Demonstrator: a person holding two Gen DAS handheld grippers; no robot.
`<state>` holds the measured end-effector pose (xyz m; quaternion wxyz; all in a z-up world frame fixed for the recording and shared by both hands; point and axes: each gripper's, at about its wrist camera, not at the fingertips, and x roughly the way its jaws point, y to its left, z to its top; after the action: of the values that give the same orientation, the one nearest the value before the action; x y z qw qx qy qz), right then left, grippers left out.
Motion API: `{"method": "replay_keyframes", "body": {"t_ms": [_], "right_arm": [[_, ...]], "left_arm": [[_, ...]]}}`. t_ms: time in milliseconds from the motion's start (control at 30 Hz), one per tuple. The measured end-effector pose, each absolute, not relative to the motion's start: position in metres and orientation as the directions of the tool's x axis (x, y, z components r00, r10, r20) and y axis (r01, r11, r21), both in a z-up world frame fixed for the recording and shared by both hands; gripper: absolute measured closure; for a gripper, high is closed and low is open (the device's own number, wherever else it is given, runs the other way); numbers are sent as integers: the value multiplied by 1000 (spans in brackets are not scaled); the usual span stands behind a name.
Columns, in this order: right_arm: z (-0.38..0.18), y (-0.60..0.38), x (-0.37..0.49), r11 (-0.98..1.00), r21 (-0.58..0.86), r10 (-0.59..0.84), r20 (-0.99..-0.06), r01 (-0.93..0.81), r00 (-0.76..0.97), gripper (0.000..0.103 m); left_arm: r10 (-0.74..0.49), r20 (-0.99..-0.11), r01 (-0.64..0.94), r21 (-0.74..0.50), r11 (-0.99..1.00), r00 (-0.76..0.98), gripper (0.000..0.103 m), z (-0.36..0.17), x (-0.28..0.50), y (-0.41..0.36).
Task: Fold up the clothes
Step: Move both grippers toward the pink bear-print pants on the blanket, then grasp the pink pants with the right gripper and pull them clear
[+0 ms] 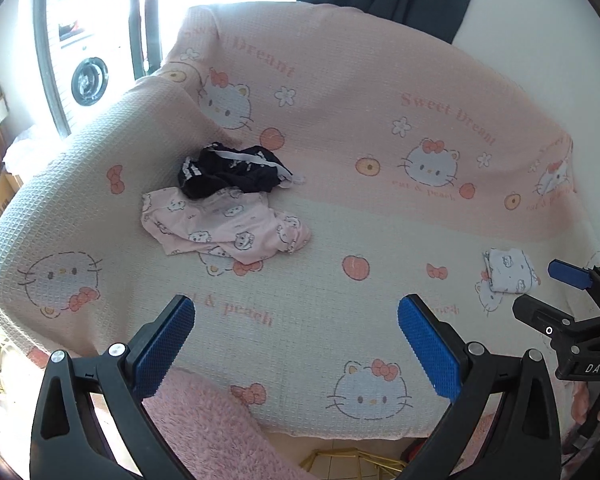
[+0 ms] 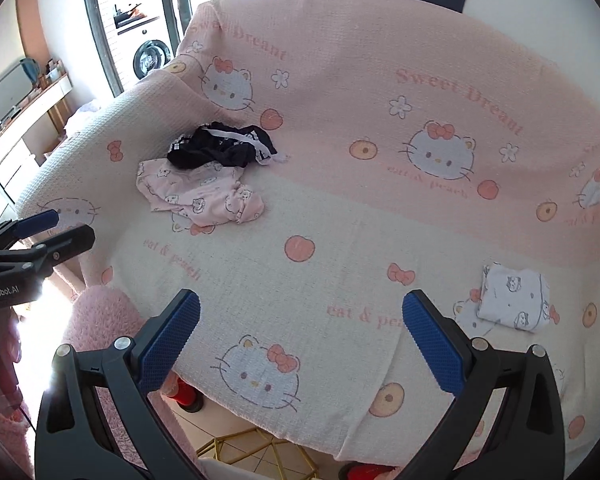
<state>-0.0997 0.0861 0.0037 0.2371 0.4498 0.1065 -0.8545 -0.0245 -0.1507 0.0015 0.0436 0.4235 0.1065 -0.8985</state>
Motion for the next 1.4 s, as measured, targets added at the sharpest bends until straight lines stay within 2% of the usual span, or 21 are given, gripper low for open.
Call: {"method": "replay_keyframes", "body": {"t_ms": [200, 367, 600, 900, 1133, 1233, 1300, 1400], "right_arm": [[-32, 34, -141, -827, 100, -368, -841, 553, -397, 6], [-69, -2, -174, -832, 81, -322, -877, 549, -357, 7], [-118, -47, -211, -836, 80, -290, -904, 543, -313, 7], [-184, -96, -270, -845, 52, -223, -939, 531, -263, 7], [-221, -133, -290, -830, 30, -196, -950, 557, -241, 7], [-229, -146, -291, -815, 8, -187, -950, 579, -251, 12], [-234, -152, -292, -810, 11, -189, -952, 587, -242, 23], [-237, -156, -293, -800, 27, -203, -952, 599, -229, 30]], "left_arm": [[-2, -787, 244, -189, -951, -617, 0, -23, -49, -203], [-18, -834, 303, -180, -936, -552, 0, -60, -79, -234], [23, -880, 301, -187, -935, -474, 0, -114, -133, -258], [96, -919, 289, -218, -932, -383, 0, -180, -203, -284], [82, -945, 340, -194, -920, -318, 0, -218, -240, -296], [68, -952, 359, -178, -916, -298, 0, -232, -247, -299], [73, -953, 377, -186, -907, -296, 0, -239, -249, -301], [109, -951, 392, -222, -893, -290, 2, -249, -252, -304]]}}
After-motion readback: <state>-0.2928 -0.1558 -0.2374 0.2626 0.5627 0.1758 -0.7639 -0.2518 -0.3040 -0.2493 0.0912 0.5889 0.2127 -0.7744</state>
